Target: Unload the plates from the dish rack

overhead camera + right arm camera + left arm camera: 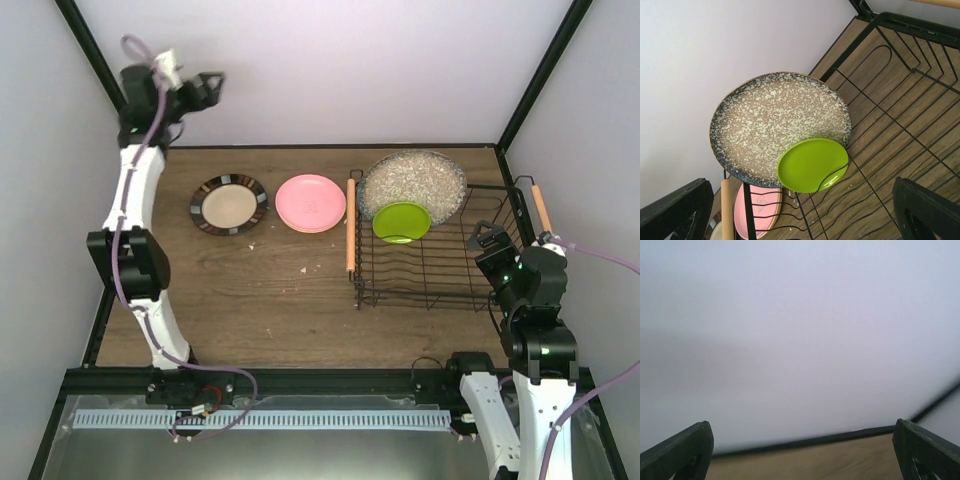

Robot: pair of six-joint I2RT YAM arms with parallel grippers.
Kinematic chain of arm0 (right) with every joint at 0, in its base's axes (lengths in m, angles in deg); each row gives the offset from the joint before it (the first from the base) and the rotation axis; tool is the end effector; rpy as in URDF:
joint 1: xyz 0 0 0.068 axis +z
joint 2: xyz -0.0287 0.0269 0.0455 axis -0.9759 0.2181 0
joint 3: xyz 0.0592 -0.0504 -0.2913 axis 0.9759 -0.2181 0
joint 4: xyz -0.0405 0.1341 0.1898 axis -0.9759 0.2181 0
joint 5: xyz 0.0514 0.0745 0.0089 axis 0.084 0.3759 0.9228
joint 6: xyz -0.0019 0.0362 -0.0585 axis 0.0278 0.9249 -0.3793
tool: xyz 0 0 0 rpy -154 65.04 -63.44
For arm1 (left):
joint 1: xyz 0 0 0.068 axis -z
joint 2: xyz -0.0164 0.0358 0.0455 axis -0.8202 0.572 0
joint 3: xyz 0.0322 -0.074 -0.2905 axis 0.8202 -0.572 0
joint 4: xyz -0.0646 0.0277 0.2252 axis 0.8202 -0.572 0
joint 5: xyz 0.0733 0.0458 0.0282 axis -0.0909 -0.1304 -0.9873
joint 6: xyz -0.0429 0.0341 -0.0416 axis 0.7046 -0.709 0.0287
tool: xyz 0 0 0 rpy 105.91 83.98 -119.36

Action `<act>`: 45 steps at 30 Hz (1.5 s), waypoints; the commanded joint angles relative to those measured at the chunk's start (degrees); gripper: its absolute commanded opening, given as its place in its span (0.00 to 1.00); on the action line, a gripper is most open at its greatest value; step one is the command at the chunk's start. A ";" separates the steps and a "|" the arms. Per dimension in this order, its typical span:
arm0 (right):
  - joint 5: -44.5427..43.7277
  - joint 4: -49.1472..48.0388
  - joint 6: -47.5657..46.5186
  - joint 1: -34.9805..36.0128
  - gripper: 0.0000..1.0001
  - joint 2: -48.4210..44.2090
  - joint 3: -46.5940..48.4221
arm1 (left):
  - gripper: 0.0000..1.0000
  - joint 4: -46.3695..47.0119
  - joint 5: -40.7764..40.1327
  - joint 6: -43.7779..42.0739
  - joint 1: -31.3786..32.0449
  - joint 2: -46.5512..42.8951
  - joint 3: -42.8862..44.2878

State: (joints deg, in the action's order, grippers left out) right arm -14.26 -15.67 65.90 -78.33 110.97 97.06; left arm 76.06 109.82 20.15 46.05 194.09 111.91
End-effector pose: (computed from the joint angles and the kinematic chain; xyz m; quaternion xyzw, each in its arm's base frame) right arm 0.0459 -0.0048 0.3603 0.3739 0.7335 0.2088 0.5278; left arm 0.4691 0.0466 0.3975 -0.0621 0.7809 -0.2787 0.5556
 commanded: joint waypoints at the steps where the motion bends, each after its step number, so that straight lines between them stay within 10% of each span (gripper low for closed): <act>1: 0.05 -0.71 0.61 0.56 1.00 -0.40 0.28 | 1.00 -1.32 6.65 -19.59 17.22 -5.23 13.20; 12: -3.20 3.93 0.30 0.58 1.00 -3.64 2.67 | 0.79 -12.38 -9.56 -71.97 51.92 -9.96 -0.45; 45: -2.65 6.36 -1.76 0.58 1.00 -4.87 4.53 | 0.58 -18.62 -19.88 -78.67 57.98 22.33 17.52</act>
State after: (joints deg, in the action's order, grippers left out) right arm -16.27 -9.68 64.98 -78.33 106.60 99.44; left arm 59.23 90.78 -57.73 103.60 213.79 125.72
